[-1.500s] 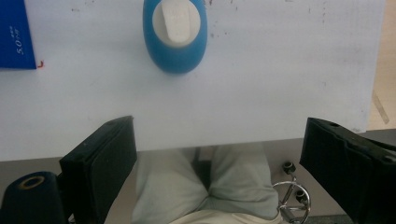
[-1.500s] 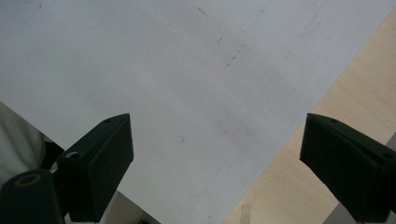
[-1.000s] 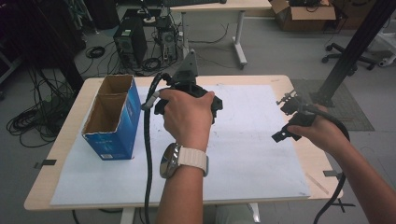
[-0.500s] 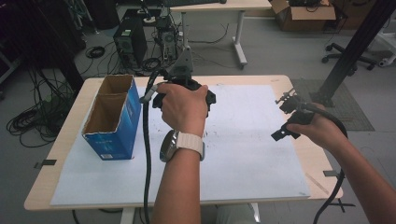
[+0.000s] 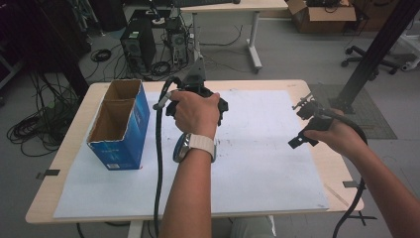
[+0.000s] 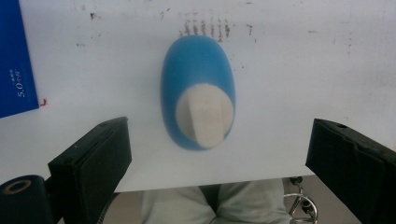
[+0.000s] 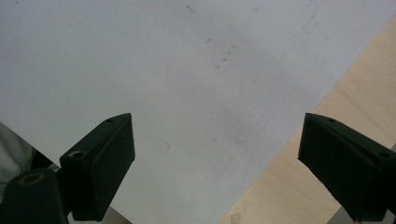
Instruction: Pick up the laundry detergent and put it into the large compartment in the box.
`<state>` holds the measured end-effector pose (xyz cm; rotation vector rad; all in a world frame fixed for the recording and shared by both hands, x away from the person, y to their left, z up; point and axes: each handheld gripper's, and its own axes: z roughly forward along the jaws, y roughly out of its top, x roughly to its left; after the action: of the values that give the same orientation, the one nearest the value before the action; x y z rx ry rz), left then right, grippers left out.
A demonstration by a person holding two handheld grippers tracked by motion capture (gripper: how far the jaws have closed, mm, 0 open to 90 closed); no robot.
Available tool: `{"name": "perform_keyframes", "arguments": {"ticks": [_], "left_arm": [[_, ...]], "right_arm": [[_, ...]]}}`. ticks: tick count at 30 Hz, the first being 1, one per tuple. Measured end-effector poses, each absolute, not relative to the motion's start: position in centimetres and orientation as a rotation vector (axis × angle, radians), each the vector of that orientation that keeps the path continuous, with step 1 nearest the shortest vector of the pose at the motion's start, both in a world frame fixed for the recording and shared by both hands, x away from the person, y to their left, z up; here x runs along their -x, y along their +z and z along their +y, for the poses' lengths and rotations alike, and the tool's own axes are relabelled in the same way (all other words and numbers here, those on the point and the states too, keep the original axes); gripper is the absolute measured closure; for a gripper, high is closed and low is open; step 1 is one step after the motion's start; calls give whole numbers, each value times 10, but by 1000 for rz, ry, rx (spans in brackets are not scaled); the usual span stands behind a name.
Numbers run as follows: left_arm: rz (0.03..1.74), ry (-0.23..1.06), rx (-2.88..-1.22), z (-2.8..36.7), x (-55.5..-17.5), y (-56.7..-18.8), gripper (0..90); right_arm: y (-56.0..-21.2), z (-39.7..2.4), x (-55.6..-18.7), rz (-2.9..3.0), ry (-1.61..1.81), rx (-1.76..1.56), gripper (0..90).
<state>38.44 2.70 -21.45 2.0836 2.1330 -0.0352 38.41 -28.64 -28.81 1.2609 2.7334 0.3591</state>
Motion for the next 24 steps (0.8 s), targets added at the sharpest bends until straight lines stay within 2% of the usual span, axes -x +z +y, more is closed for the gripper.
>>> {"name": "perform_keyframes", "arguments": {"ticks": [24], "left_arm": [[2166, -85, -2118, 27, -402, -259, 78]], "right_arm": [[-298, -282, -392, 2756, 342, -1255, 106]]}}
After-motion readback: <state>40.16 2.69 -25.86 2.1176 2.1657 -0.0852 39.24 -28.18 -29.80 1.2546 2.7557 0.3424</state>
